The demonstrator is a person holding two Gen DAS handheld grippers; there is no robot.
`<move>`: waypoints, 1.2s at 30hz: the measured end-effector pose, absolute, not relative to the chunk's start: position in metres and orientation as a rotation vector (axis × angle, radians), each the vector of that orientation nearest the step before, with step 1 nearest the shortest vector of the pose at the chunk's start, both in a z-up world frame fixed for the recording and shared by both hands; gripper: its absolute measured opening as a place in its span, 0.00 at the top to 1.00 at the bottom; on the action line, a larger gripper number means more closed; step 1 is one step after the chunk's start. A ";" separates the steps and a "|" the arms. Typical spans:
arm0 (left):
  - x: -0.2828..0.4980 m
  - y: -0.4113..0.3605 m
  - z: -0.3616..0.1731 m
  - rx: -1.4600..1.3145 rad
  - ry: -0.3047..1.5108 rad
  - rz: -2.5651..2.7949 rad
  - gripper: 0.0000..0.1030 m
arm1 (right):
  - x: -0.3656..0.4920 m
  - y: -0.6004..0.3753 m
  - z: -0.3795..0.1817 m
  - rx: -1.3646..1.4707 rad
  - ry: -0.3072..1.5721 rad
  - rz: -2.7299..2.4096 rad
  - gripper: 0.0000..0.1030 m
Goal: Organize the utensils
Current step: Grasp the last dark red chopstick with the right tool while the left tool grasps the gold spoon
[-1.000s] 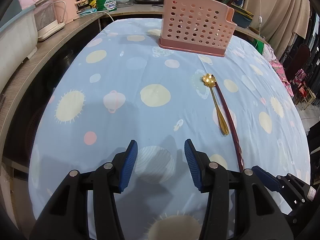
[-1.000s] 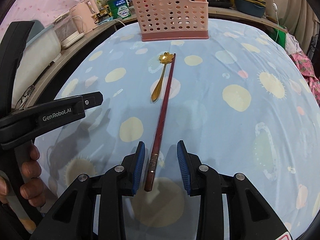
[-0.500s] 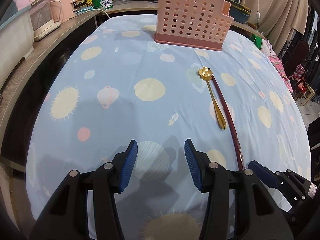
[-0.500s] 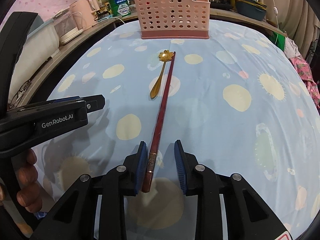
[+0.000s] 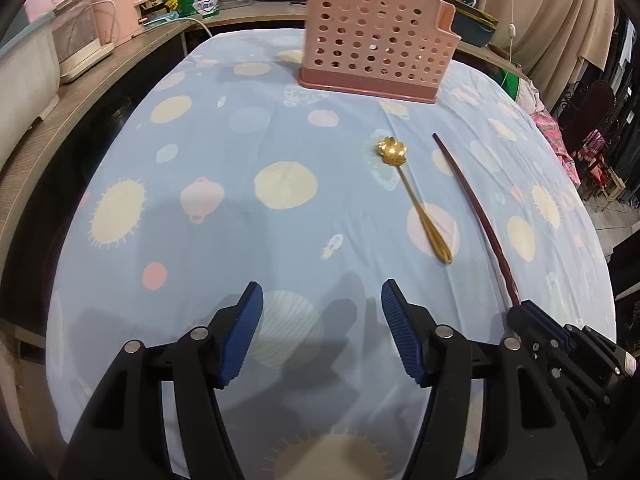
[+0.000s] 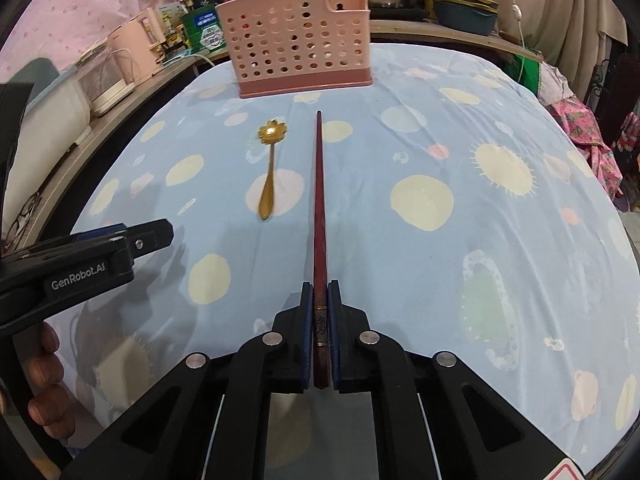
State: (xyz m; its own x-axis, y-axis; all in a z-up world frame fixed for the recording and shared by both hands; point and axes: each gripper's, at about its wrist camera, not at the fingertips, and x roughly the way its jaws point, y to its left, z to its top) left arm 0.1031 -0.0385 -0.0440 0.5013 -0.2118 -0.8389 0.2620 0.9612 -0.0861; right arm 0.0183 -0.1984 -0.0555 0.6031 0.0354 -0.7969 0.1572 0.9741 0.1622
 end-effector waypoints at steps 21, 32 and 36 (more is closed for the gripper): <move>0.129 -0.107 -0.057 0.071 1.073 -0.391 0.58 | 0.021 -0.240 -0.063 0.337 0.922 -0.118 0.93; 0.119 -0.098 -0.056 0.068 1.068 -0.418 0.90 | 0.021 -0.241 -0.064 0.345 0.920 -0.112 0.93; 0.114 -0.090 -0.051 0.061 1.054 -0.416 0.90 | 0.019 -0.239 -0.061 0.345 0.914 -0.107 0.93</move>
